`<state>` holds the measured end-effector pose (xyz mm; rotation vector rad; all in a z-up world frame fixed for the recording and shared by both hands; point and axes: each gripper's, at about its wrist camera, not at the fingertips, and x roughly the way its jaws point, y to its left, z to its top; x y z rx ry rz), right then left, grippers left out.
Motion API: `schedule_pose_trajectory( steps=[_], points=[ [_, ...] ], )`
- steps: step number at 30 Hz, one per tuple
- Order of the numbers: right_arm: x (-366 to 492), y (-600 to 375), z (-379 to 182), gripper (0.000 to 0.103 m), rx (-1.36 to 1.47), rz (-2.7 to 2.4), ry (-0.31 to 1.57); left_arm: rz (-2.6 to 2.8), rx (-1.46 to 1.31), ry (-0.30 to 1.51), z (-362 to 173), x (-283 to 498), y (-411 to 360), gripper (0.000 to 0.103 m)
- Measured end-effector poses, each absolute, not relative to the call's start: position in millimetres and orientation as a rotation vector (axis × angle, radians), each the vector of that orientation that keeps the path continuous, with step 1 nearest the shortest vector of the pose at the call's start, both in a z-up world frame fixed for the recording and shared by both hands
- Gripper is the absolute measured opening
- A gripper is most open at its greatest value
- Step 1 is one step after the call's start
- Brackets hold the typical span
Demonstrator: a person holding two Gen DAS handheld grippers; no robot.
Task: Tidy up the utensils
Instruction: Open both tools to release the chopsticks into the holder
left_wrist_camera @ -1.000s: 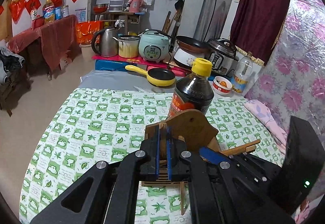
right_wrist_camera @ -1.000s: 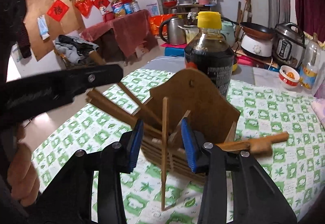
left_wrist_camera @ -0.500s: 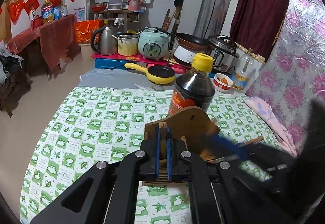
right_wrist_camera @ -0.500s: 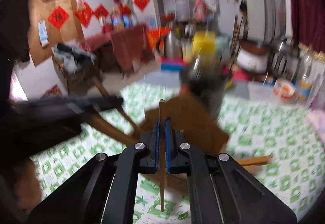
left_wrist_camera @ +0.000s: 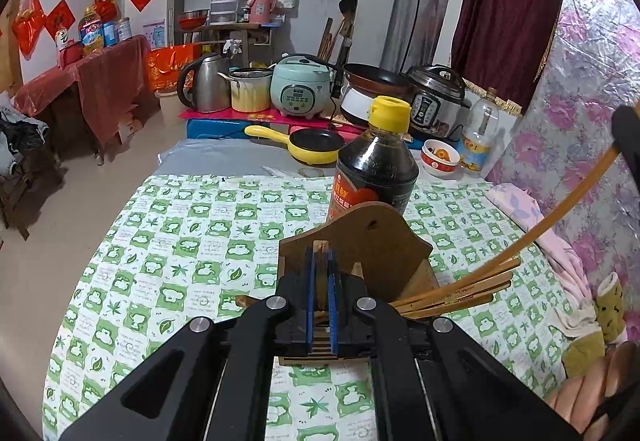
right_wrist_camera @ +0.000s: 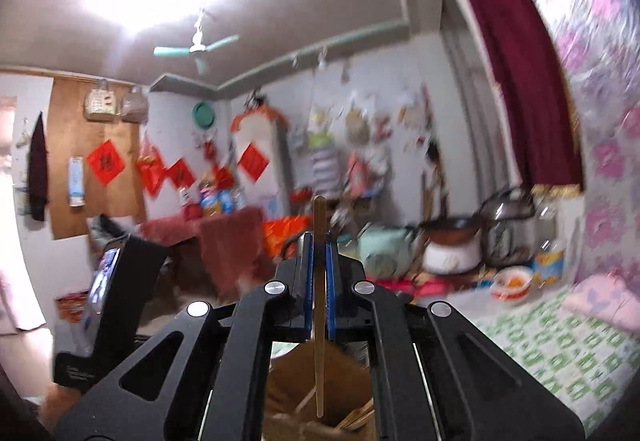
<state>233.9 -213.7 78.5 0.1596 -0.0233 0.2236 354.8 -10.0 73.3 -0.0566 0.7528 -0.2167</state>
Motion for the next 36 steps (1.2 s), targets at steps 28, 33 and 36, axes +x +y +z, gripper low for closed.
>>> schedule_pose_trajectory(
  steps=[28, 33, 36],
  points=[
    [206.2, -220.4, 87.9, 0.092, 0.176, 0.264, 0.123, -0.141, -0.195, 0.56, 112.5, 309.1, 36.1, 0.097],
    [175.9, -243.5, 81.5, 0.096, 0.243, 0.228, 0.164, -0.042, -0.169, 0.549, 70.2, 272.0, 43.8, 0.097],
    [161.5, -250.8, 59.7, 0.097, 0.257, 0.192, 0.192, -0.008, -0.152, 0.56, 44.8, 250.8, 41.5, 0.097]
  ],
)
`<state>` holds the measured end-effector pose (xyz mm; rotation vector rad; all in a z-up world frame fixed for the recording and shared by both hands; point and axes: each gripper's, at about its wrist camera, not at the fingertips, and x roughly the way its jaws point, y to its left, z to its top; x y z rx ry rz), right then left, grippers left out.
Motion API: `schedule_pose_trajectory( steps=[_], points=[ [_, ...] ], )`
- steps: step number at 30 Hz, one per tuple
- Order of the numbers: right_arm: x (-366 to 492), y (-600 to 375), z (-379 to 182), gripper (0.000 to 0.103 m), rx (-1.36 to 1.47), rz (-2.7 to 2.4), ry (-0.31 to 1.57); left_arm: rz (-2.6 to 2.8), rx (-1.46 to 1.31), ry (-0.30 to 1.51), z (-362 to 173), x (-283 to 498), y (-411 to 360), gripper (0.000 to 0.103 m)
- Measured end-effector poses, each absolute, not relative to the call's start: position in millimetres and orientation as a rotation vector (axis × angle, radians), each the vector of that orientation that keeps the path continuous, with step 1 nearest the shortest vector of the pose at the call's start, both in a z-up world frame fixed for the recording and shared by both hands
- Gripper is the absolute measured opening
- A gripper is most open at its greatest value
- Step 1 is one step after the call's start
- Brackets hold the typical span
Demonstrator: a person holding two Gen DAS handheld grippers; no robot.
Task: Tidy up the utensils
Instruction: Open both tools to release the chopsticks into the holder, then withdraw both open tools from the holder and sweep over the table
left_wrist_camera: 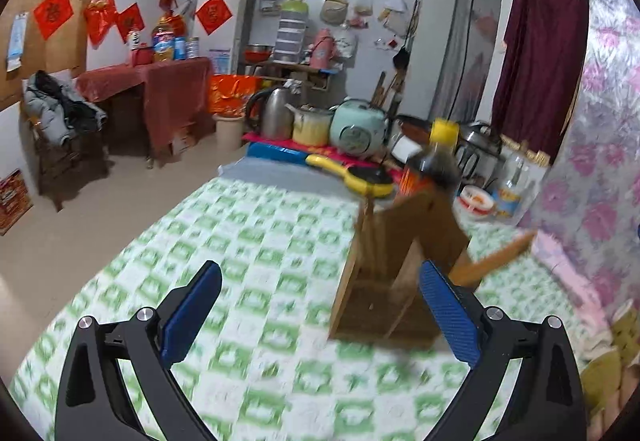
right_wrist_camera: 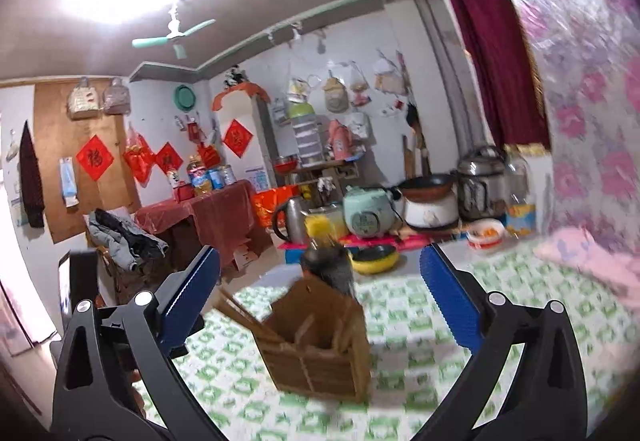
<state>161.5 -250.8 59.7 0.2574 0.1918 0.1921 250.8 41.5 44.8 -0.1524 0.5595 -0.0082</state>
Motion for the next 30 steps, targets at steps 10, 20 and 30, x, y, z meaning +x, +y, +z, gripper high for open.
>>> schedule_pose_trajectory(
  steps=[10, 20, 30],
  points=[
    [149.7, -264.9, -35.1, 0.097, 0.117, 0.05, 0.422, 0.079, 0.14, 0.734, -41.3, 202.7, 6.3, 0.097],
    [178.6, -263.8, -94.4, 0.097, 0.155, 0.086, 0.777, 0.054, 0.155, 1.017, -96.2, 219.2, 8.4, 0.097],
    [198.9, -254.3, -129.6, 0.097, 0.091, 0.04, 0.982, 0.021, 0.049, 1.084, -103.2, 229.2, 20.3, 0.099]
  ],
)
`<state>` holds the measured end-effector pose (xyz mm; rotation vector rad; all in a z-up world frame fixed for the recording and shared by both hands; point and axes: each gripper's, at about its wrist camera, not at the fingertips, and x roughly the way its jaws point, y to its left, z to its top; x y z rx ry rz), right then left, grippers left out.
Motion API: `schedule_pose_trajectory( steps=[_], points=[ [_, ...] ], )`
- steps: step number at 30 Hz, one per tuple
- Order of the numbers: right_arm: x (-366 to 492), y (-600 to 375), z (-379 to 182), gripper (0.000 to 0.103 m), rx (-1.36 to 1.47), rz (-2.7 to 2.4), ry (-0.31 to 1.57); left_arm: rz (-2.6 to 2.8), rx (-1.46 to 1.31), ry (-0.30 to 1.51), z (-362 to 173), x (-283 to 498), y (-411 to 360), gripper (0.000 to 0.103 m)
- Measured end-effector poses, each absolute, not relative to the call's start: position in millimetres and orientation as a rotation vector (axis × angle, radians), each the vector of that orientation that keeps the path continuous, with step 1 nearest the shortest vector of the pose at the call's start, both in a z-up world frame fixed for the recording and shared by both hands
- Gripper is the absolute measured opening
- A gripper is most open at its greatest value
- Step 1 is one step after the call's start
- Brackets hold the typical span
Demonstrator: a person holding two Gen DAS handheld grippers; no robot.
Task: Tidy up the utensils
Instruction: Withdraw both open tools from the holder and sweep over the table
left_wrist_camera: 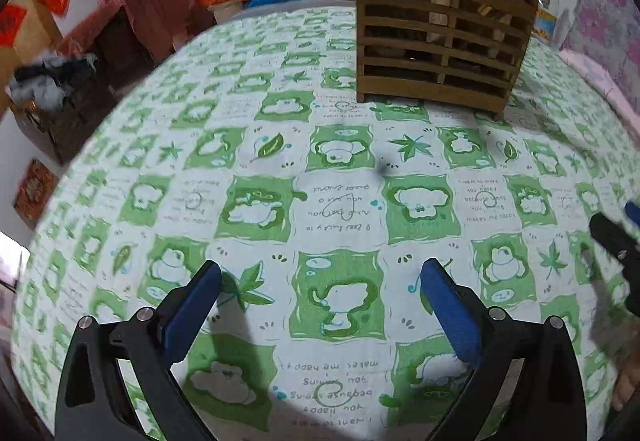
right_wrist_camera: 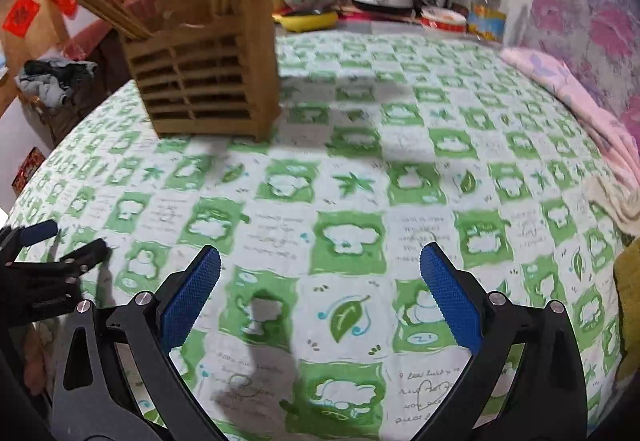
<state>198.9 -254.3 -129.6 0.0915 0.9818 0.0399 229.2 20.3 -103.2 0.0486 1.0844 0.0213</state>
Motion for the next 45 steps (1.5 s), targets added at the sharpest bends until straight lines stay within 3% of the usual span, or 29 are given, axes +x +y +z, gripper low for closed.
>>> schedule_pose_trajectory(
  steps=[3, 21, 25, 30, 33, 35, 39, 45],
  points=[
    [205.3, -259.4, -140.9, 0.097, 0.13, 0.035, 1.059, 0.027, 0.048, 1.083, -103.8, 230.0, 19.9, 0.099],
    [216.9, -242.8, -144.4, 0.098, 0.087, -0.046, 1.104, 0.01, 0.036, 1.14, -104.1, 238.0, 19.5, 0.098],
    [232.8, -243.4, -139.0, 0.097, 0.123, -0.042, 1.173, 0.036, 0.032, 1.029, -72.5, 245.5, 20.6, 0.098],
    [218.1, -249.7, -50.7, 0.097, 0.165, -0.144, 0.774, 0.105, 0.064, 0.787, -12.8, 247.2, 11.1, 0.098],
    [196.4, -248.9, -27.7, 0.097, 0.173, -0.123, 0.578, 0.129, 0.061, 0.684, -0.5, 241.3, 2.6, 0.098],
    [187.0, -247.1, -36.8, 0.097, 0.165, -0.109, 0.522, 0.161, 0.081, 0.638, -4.3, 234.4, -1.6, 0.098],
    [186.0, -242.4, -66.4, 0.096, 0.141, -0.075, 0.656, 0.176, 0.125, 0.618, -9.7, 222.2, -5.3, 0.098],
    [147.4, -218.0, -50.7, 0.097, 0.009, -0.114, 0.354, 0.195, 0.107, 0.522, -2.9, 194.6, -1.4, 0.098]
  ],
)
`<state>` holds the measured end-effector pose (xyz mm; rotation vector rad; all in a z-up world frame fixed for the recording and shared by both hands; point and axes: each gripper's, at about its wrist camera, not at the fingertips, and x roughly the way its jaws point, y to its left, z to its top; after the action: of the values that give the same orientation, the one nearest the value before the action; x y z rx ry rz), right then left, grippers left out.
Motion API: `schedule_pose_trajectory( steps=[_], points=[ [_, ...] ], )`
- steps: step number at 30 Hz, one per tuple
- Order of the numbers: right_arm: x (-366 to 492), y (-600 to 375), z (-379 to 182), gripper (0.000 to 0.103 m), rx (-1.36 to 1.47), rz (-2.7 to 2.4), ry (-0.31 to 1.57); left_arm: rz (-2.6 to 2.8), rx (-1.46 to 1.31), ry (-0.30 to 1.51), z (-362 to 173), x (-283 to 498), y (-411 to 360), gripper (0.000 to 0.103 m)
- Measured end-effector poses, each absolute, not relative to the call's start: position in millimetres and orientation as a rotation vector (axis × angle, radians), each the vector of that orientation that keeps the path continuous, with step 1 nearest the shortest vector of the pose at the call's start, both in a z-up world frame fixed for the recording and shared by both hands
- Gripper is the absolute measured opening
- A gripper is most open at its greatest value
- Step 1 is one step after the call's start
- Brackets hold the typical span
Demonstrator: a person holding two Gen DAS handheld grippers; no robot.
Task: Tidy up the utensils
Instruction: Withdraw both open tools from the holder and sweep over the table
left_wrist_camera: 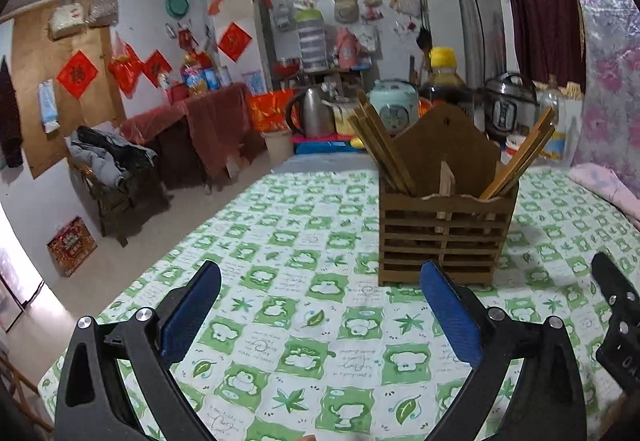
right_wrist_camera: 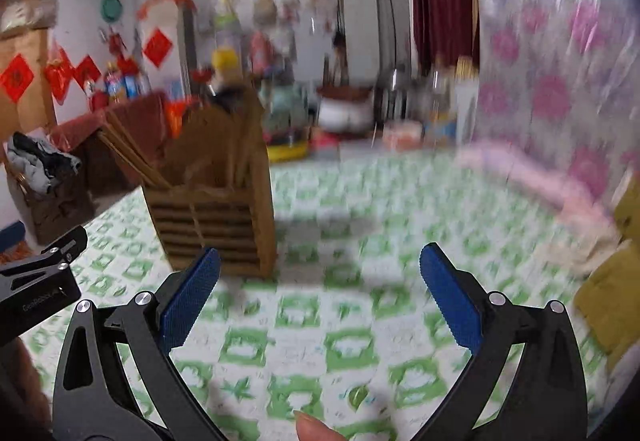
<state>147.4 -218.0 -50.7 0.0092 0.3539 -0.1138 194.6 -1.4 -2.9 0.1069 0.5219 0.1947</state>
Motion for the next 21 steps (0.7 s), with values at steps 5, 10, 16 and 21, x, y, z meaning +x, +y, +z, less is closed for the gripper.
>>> schedule_pose_trajectory(
  steps=[5, 10, 16, 21],
  points=[
    [146.3, -201.4, -52.4, 0.097, -0.079, -0.083, 0.349, 0.19, 0.161, 0.493, -8.3, 184.7, -10.6, 0.098],
    [147.7, -205.7, -60.5, 0.097, -0.074, -0.137, 0.391, 0.138, 0.166, 0.562, -25.5, 185.4, -11.1, 0.098],
    [162.5, -229.9, -78.6, 0.097, 0.07, -0.025, 0.593, 0.119, 0.151, 0.563, -29.6, 184.0, -9.2, 0.098],
    [171.2, -235.7, -91.7, 0.097, 0.134, 0.045, 0.696, 0.105, 0.176, 0.586, -31.4, 184.0, -14.2, 0.098]
  ],
)
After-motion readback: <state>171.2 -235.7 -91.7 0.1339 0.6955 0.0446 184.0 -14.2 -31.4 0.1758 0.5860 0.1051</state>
